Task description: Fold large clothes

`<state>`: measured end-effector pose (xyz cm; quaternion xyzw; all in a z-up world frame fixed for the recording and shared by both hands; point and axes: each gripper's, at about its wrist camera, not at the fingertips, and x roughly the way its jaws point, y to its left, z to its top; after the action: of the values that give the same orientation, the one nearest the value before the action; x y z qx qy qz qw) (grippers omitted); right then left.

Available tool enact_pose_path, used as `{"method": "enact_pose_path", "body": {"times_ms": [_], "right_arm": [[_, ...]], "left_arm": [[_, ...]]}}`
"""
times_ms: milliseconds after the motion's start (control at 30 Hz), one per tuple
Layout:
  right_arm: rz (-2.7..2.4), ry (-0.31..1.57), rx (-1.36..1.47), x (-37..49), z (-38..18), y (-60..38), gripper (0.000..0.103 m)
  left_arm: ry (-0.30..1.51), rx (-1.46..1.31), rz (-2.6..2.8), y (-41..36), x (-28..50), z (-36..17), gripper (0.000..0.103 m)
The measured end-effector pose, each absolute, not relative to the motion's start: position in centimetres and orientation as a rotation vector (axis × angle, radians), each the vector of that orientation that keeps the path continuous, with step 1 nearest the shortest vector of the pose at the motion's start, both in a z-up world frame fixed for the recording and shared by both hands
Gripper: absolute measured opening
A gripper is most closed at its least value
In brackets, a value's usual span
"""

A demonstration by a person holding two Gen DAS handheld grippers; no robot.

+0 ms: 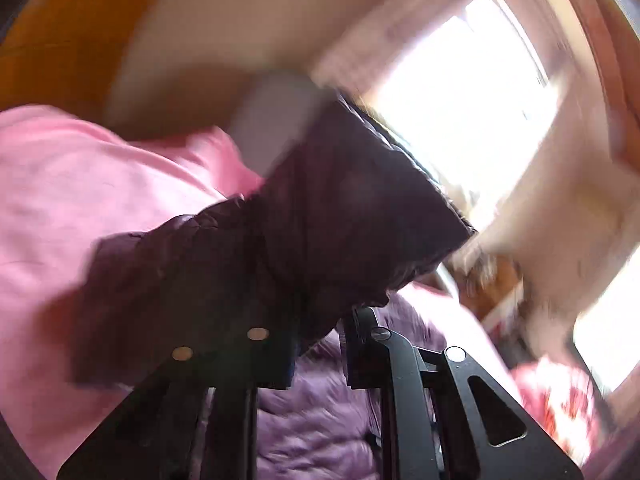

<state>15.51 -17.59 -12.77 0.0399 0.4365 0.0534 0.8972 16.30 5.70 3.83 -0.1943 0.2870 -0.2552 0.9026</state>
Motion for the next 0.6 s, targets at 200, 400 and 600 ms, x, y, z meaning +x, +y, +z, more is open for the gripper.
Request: {"method": "enact_pose_path", "body": {"times_ms": [200,400,600], "right_arm": [[0.182,0.896,0.152,15.1,-12.0,-18.7,0.101],[0.248,0.837,0.336,15.3,-8.4,-20.5,0.089],[0.34,0.875,0.289,19.8,-7.5,-15.1,0.088]], "left_arm": [[0.815,-0.125,-0.626,-3.7,17.2,-1.9,0.079],[0.809,-0.202,-0.63,-2.0,14.4,-2.4,0.081],[0.799,-0.309,-0.544,2.3,12.7,-3.3,0.081]]}}
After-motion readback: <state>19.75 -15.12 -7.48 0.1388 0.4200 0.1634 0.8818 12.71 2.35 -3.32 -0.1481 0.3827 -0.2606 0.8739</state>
